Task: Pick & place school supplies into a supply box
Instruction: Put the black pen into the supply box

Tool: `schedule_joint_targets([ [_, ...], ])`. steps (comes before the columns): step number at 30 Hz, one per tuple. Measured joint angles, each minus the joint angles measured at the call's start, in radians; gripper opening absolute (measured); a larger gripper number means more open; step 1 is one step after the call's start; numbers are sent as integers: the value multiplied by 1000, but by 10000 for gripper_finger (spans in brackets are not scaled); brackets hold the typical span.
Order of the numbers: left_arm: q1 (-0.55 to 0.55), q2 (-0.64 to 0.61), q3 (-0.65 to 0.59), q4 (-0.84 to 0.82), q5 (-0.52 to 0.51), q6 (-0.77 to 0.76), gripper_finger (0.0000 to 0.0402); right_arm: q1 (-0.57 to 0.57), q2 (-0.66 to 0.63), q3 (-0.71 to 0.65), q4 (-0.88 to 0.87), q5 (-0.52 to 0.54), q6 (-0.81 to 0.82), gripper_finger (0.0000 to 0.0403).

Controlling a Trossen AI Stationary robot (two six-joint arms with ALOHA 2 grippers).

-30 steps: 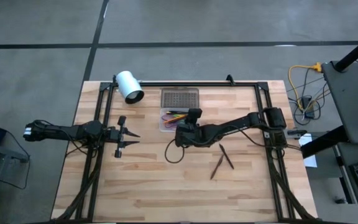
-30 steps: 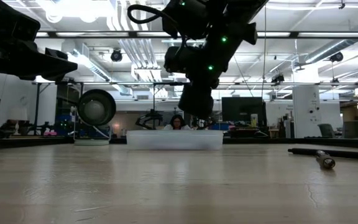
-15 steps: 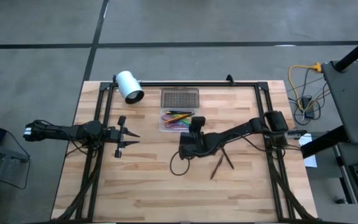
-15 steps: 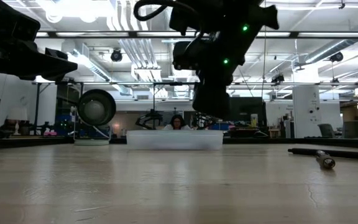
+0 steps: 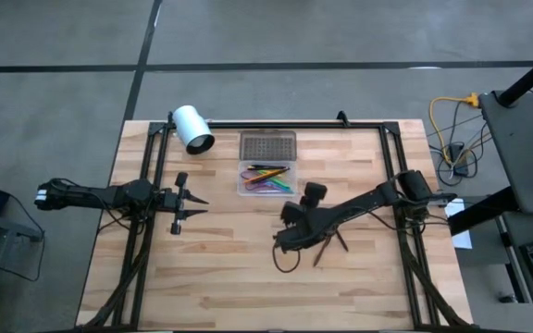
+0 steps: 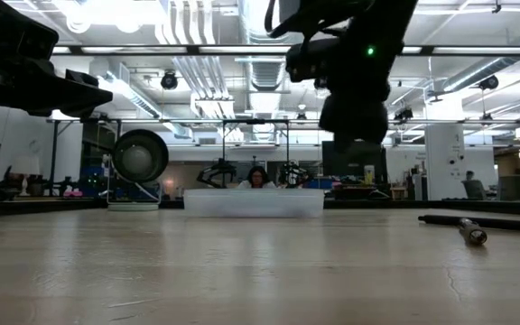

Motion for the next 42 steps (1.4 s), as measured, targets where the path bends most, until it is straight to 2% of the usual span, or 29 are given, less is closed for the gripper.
schedule_joint_targets([
  [4,0,0,0,0,0,0,86,4,0,35,-64,-133,136,78],
  [10,0,0,0,0,0,0,86,13,-6,43,-87,-249,292,69],
  [18,0,0,0,0,0,0,86,66,-89,25,-187,-296,577,75],
  [24,0,0,0,0,0,0,86,119,-181,-22,-180,-334,730,83],
  [34,0,0,0,0,0,0,86,120,-213,-123,-174,-490,792,75],
  [38,0,0,0,0,0,0,86,117,-229,-134,-173,-500,784,69],
  [42,0,0,0,0,0,0,86,117,-270,-151,-152,-463,784,70],
])
